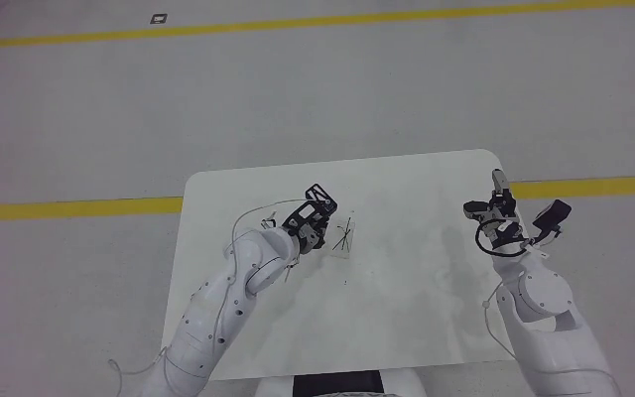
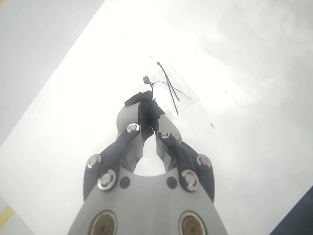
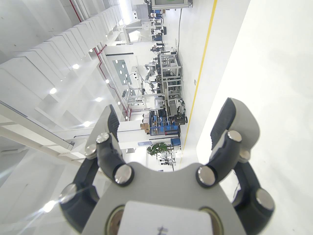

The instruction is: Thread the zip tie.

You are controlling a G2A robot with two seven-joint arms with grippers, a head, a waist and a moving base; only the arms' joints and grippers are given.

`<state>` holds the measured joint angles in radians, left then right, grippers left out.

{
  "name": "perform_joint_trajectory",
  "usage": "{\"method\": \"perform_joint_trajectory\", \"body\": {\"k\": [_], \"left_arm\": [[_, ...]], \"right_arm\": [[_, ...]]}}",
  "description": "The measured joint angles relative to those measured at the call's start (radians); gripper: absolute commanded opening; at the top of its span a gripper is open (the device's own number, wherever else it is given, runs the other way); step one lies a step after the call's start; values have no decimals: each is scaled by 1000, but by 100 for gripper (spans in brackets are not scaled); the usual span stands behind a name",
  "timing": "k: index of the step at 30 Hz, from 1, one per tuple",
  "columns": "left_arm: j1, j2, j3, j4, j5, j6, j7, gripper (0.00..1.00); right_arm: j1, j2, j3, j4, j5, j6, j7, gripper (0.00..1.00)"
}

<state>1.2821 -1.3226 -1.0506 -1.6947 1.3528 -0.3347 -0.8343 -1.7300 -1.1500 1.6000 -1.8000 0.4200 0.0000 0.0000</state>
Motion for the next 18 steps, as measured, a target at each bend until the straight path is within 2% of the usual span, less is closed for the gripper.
{"method": "perform_joint_trajectory", "body": {"k": [3,5,9,15,16,18], "left_arm": [[3,1,-1,5,-12,-3,13,0],[1,8,-2,17,-49,-6,53,0],[-11,45,18,25,-121,-5,131,0],[-50,148,103,27,-219,-5,273,0],[-64,172,129,32,-235,-5,307,0],[-88,211,170,44,-252,-5,358,0]], "right_arm": [[0,0,0,0,0,0,0,100],[0,0,0,0,0,0,0,100],[0,0,0,0,0,0,0,100],[0,0,0,0,0,0,0,100],[0,0,0,0,0,0,0,100],[0,0,0,0,0,0,0,100]]}}
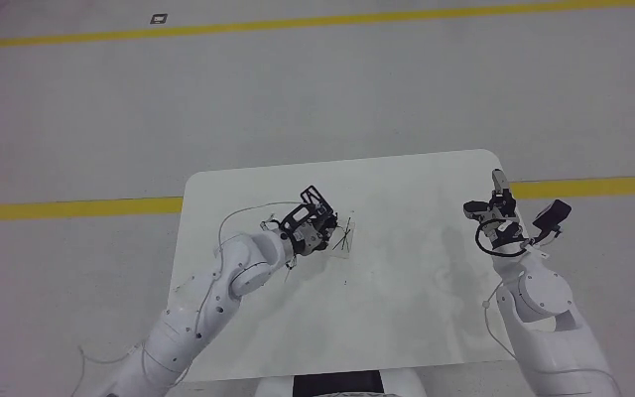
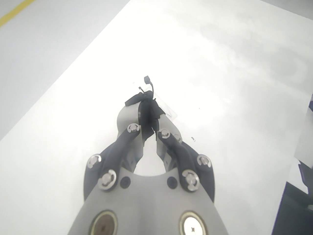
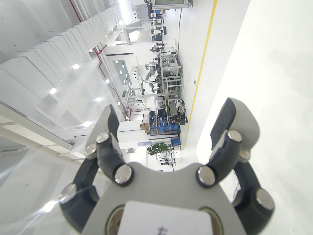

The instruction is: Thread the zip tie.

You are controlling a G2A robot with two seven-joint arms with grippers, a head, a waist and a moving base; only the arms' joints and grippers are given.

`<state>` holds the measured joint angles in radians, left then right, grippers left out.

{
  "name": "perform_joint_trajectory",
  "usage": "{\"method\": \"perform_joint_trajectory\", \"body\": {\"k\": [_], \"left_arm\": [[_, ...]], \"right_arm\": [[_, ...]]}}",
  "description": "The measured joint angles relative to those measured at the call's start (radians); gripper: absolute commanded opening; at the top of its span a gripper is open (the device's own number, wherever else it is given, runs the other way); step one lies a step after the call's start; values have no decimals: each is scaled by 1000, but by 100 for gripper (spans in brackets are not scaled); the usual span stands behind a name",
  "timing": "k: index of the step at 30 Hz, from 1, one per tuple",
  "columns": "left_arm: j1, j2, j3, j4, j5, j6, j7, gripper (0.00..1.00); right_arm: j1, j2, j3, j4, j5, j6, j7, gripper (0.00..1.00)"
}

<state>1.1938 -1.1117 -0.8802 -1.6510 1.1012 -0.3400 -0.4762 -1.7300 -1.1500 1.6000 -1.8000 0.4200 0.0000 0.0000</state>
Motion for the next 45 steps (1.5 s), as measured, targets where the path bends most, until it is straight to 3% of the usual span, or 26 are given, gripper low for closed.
{"method": "perform_joint_trajectory", "body": {"k": [4,10,13,19,23,31,35,39,43,45], "left_arm": [[-64,89,110,32,-38,0,126,0],[-163,198,254,63,-103,0,259,0],[-209,240,317,62,-128,0,302,0],[-282,304,421,32,-150,0,364,0],[-324,332,472,29,-181,0,402,0],[-324,333,472,31,-188,0,409,0],[-326,337,493,26,-272,0,403,0],[-379,345,568,2,-409,0,363,0],[-460,360,683,-21,-517,0,408,0],[-481,368,713,-27,-558,0,416,0]], "right_arm": [[0,0,0,0,0,0,0,100],[0,0,0,0,0,0,0,100],[0,0,0,0,0,0,0,100],[0,0,0,0,0,0,0,100],[0,0,0,0,0,0,0,100],[0,0,0,0,0,0,0,100],[0,0,0,0,0,0,0,100],[0,0,0,0,0,0,0,100],[0,0,0,0,0,0,0,100],[0,0,0,0,0,0,0,100]]}}
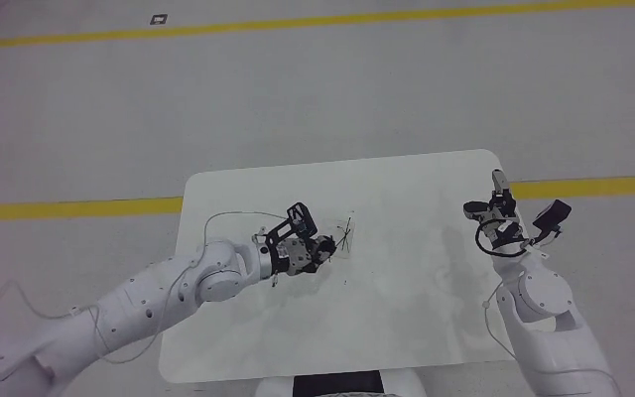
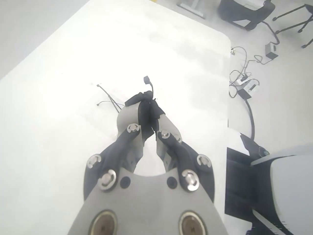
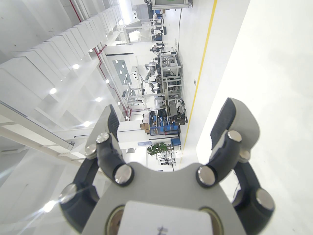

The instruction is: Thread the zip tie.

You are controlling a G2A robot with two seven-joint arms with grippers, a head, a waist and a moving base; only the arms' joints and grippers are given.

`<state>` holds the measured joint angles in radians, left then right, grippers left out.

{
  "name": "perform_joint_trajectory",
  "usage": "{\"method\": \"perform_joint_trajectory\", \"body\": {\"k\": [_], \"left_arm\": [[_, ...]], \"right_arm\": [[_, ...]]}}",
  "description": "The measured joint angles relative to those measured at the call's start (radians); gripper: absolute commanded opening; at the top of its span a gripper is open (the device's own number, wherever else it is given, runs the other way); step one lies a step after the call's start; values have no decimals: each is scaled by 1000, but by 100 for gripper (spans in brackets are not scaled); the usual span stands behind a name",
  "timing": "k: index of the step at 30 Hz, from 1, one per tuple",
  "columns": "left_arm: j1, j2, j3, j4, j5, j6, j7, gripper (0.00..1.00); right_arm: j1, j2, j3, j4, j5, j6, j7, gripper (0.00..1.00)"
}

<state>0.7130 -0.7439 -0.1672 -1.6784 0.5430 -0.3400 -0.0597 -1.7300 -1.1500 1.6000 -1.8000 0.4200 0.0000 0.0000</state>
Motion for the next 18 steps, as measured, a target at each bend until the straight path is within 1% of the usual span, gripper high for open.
{"method": "perform_joint_trajectory", "body": {"k": [2,4,12,15,18], "left_arm": [[-5,8,-1,-4,-43,0,-22,0],[-15,13,-3,5,-54,0,-42,0],[-16,14,-4,11,-50,0,-40,0],[-3,14,-16,26,-104,0,-23,0],[0,23,-11,12,-174,0,-5,0]], "right_arm": [[0,0,0,0,0,0,0,100],[0,0,0,0,0,0,0,100],[0,0,0,0,0,0,0,100],[0,0,0,0,0,0,0,100],[0,0,0,0,0,0,0,100]]}}
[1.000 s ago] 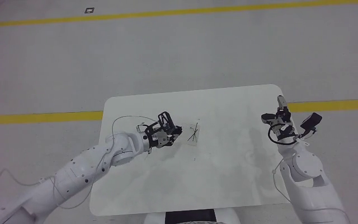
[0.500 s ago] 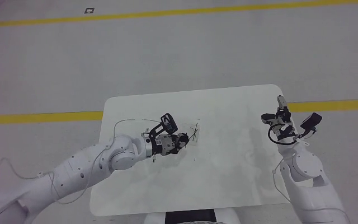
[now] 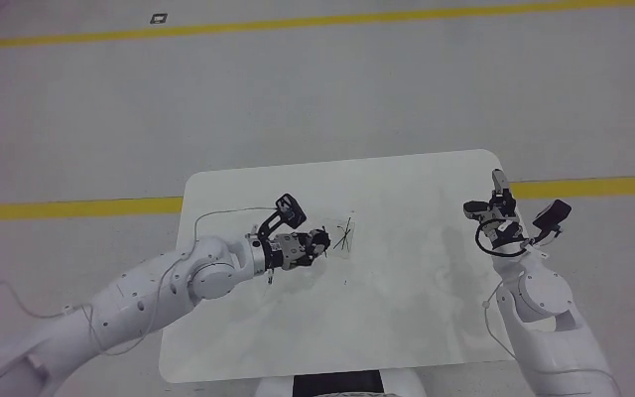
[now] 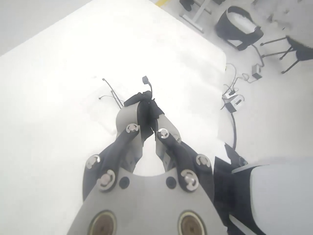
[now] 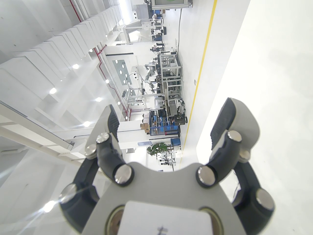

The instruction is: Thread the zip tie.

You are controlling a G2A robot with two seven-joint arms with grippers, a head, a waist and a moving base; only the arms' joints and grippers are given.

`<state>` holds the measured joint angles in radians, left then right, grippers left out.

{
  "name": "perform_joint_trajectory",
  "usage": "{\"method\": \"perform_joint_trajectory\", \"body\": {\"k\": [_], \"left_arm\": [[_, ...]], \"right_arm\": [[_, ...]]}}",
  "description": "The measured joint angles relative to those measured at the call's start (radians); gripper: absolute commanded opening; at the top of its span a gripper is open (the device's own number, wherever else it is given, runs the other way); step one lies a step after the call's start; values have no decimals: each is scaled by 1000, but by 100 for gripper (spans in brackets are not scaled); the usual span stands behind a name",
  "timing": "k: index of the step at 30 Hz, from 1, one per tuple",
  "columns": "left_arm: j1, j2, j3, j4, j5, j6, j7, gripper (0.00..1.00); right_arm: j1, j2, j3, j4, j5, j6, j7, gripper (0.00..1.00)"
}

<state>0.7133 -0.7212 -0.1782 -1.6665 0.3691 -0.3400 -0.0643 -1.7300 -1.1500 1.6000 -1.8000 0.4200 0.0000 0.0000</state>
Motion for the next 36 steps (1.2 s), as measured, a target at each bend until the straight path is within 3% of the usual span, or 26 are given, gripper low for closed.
{"method": "perform_joint_trajectory", "body": {"k": [9,13,22,27,36], "left_arm": [[8,43,8,-46,-137,0,19,0],[10,52,8,-37,-163,0,12,0],[14,46,8,-26,-223,0,17,0],[7,41,8,28,-265,0,17,0],[8,41,8,26,-264,0,17,0]], "right_arm": [[0,0,0,0,0,0,0,100],[0,0,0,0,0,0,0,100],[0,0,0,0,0,0,0,100],[0,0,0,0,0,0,0,100],[0,0,0,0,0,0,0,100]]}}
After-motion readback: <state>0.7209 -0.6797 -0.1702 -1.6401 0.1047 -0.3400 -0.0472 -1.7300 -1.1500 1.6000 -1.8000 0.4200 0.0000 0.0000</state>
